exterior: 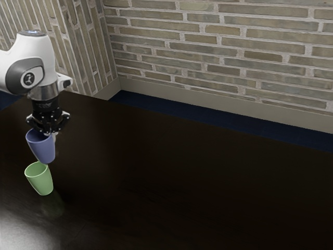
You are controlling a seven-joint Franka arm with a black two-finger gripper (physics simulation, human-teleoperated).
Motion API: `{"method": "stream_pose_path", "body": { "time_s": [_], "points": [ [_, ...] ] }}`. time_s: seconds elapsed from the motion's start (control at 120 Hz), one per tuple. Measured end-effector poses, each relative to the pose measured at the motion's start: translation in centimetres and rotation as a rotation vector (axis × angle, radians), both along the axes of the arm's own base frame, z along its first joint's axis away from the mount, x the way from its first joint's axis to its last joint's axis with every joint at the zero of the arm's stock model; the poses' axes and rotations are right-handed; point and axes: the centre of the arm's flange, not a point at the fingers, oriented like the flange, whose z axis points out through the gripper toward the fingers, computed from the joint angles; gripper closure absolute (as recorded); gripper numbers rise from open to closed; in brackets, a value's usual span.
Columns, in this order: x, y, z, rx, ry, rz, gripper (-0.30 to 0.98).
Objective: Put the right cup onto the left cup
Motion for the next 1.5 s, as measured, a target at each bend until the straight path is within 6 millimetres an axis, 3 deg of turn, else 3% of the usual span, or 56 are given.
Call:
{"method": "stream_pose_path", "body": {
  "time_s": [0.167,0.467,1.0,1.242,1.4,1.5],
  "points": [
    [-0.4,4.3,-0.8,-0.009,0.017,0.072,0.79],
    [-0.4,7.8,-3.8,-0.054,0.024,0.138,0.79],
    [-0.2,8.0,-5.4,-0.093,0.002,0.132,0.78],
    [-0.7,8.7,-5.7,-0.105,0.001,0.142,0.3],
    [-0.8,8.7,-5.3,-0.108,-0.006,0.137,0.15],
    [-0.6,8.4,-3.7,-0.107,-0.031,0.119,0.1]
  ]
}}
